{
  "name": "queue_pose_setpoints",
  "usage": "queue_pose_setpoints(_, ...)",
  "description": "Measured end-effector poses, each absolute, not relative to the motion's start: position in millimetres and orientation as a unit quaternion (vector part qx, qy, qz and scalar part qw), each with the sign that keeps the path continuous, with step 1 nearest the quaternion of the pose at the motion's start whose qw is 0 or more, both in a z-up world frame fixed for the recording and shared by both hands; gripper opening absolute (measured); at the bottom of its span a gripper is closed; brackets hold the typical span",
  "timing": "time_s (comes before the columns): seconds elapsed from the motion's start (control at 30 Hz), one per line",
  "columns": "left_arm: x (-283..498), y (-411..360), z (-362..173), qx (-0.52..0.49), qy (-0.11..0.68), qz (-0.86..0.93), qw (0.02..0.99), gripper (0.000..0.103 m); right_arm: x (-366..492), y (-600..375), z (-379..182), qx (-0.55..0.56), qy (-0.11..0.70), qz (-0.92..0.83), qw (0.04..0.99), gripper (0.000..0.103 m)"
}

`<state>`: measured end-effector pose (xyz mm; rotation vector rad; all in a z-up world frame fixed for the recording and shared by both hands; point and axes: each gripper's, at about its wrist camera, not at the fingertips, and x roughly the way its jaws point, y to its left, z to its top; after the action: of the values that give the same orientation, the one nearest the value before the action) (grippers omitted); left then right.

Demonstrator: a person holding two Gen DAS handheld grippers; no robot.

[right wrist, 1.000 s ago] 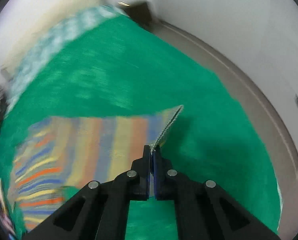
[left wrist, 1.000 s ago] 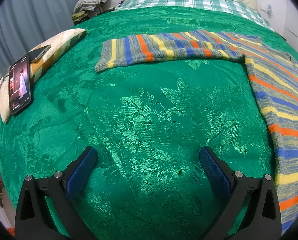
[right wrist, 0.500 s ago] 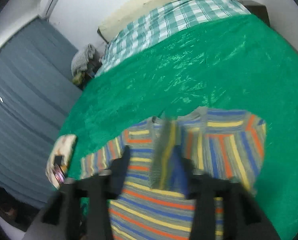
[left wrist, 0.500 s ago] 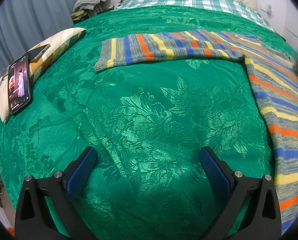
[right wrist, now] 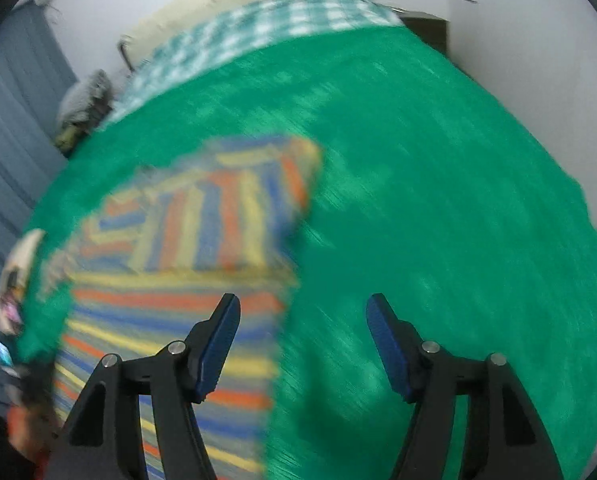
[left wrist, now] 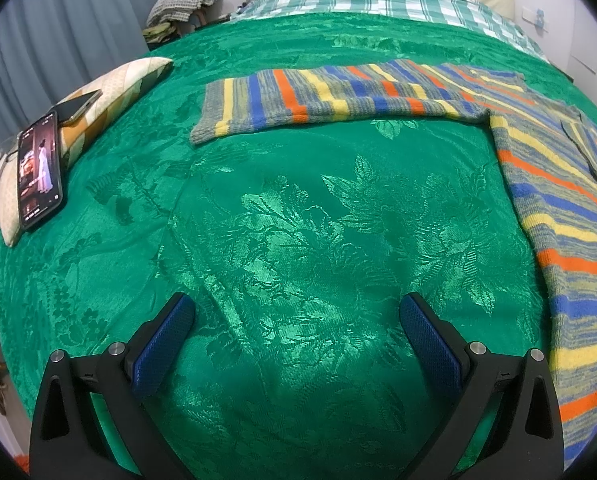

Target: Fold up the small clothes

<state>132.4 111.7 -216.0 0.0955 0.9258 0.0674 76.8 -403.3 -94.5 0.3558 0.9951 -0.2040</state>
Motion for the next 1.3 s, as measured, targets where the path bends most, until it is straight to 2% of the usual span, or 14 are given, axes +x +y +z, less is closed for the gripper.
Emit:
queue_pose_setpoints(0.17,130.7,110.8,-216.4,0.046,0.445,0.033,0.894,0.103,26.7,-412.1,-132.7,0.179,0.483,-0.14,0.846,0.065)
queue_pose_setpoints(0.4,130.8,110.8,-216.5,0.046,0.445,0.033,0.894,0.103,3.3,-408.6,-125.0,0.153,0.452,-0.184,0.859,0.067)
queue_pose_setpoints(0.43,130.8,110.8,-216.6,0.046,0.445,0.033,0.894,0.103,2.2,-407.4,-122.3,0.143,0.448,-0.19,0.862,0.07)
queue_pose_setpoints(0.5,130.7,110.7,-216.6,0.046,0.445,0.033,0.894,0.103,3.6,-403.4,-117.3,0.118,0.442,-0.21,0.864,0.09)
queue_pose_setpoints(0.53,130.4,110.7,-216.6,0.046,0.445,0.033,0.894,0.103,3.6,-401.2,-116.0,0.102,0.439,-0.225,0.864,0.093)
queue_pose_setpoints(0.63,130.3,110.6,-216.7,0.046,0.445,0.033,0.894,0.103,3.3,-395.4,-116.5,0.064,0.435,-0.253,0.862,0.094)
queue_pose_setpoints(0.77,130.4,110.6,-216.8,0.047,0.445,0.033,0.894,0.103,2.1,-393.8,-135.1,0.074,0.459,-0.243,0.851,0.094)
queue_pose_setpoints(0.87,130.5,110.7,-217.0,0.047,0.445,0.033,0.894,0.103,-1.6,-393.9,-149.1,0.083,0.457,-0.243,0.851,0.103)
queue_pose_setpoints(1.3,129.9,110.3,-217.3,0.046,0.445,0.033,0.894,0.103,-3.3,-396.7,-159.7,0.097,0.449,-0.233,0.857,0.103)
